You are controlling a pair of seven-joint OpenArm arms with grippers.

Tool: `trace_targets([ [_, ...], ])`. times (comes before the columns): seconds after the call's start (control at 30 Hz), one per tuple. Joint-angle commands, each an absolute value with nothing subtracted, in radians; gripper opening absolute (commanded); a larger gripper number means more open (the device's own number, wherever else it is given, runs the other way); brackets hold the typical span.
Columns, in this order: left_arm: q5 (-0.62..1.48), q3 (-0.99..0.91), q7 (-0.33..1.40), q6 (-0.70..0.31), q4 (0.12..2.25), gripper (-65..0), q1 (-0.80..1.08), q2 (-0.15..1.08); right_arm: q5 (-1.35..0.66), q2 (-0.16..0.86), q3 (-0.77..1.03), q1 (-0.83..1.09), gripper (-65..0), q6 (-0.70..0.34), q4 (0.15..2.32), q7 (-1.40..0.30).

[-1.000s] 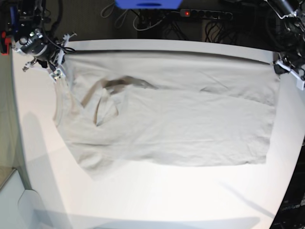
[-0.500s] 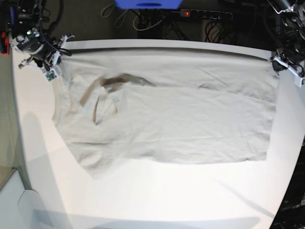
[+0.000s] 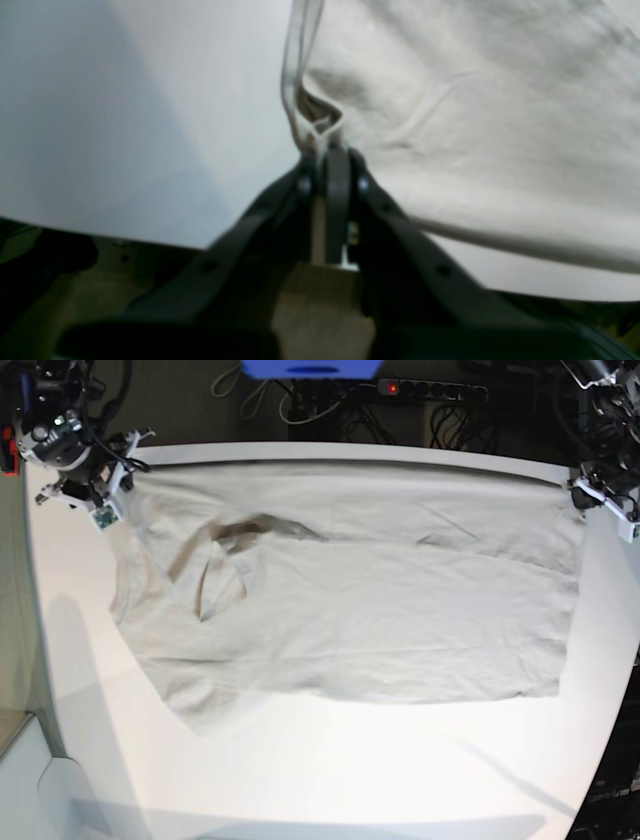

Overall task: Layout the t-shirt on the table in an organized manner, then fold the t-shirt properly
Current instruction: 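Pull the held edge with both grippers toward the robot, stretching the shirt, then release the edge and move both grippers to the shirt's hem corners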

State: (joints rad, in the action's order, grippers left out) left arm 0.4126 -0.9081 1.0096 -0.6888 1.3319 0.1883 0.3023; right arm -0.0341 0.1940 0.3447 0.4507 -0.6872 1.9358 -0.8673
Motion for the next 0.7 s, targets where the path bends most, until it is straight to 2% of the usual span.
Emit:
trace_targets([
  [0.0, 0.412, -0.914, 1.012, -0.691, 1.345, -64.8, 0.191, 0.321, -0.038, 0.205, 0.351, 0.455, -42.7, -0.698, 1.952, -0.865],
  [0.07, 0.414, -0.915, 1.01, -0.691, 1.346, -62.8, 0.191, 0.321, -0.036, 0.208, 0.351, 0.45, -42.1, -0.698, 1.952, -0.866],
  [0.13, 0.414, -0.915, 1.01, -0.691, 1.346, -55.4, 0.191, 0.321, -0.036, 0.211, 0.351, 0.444, -42.1, -0.698, 1.952, -0.874],
  [0.2, 0.414, -0.915, 1.009, -0.691, 1.346, -43.0, 0.191, 0.321, -0.035, 0.213, 0.351, 0.441, -41.9, -0.698, 1.954, -0.874],
  [0.27, 0.414, -0.915, 1.009, -0.691, 1.346, -28.0, 0.191, 0.321, -0.035, 0.214, 0.355, 0.435, -39.8, -0.698, 1.954, -0.872],
  [0.33, 0.415, -0.915, 1.009, -0.691, 1.349, -13.1, 0.191, 0.321, -0.035, 0.22, 0.387, 0.406, -35.3, -0.698, 1.954, -0.875],
  [0.4, 0.415, -0.915, 1.007, -0.698, 1.374, -2.7, 0.191, 0.32, -0.035, 0.223, 0.42, 0.378, -29.8, -0.698, 1.954, -0.877],
  [0.43, 0.414, -0.917, 1.007, -0.698, 1.389, 0.0, 0.191, 0.32, -0.035, 0.226, 0.432, 0.364, -27.6, -0.698, 1.954, -0.877],
  [0.5, 0.414, -0.917, 1.012, -0.698, 1.423, 0.0, 0.183, 0.318, -0.035, 0.24, 0.44, 0.317, -24.3, -0.698, 1.951, -0.877],
  [0.67, 0.403, -0.915, 1.024, -0.698, 1.478, 0.0, 0.122, 0.318, -0.035, 0.257, 0.432, 0.128, -22.0, -0.698, 1.919, -0.877],
])
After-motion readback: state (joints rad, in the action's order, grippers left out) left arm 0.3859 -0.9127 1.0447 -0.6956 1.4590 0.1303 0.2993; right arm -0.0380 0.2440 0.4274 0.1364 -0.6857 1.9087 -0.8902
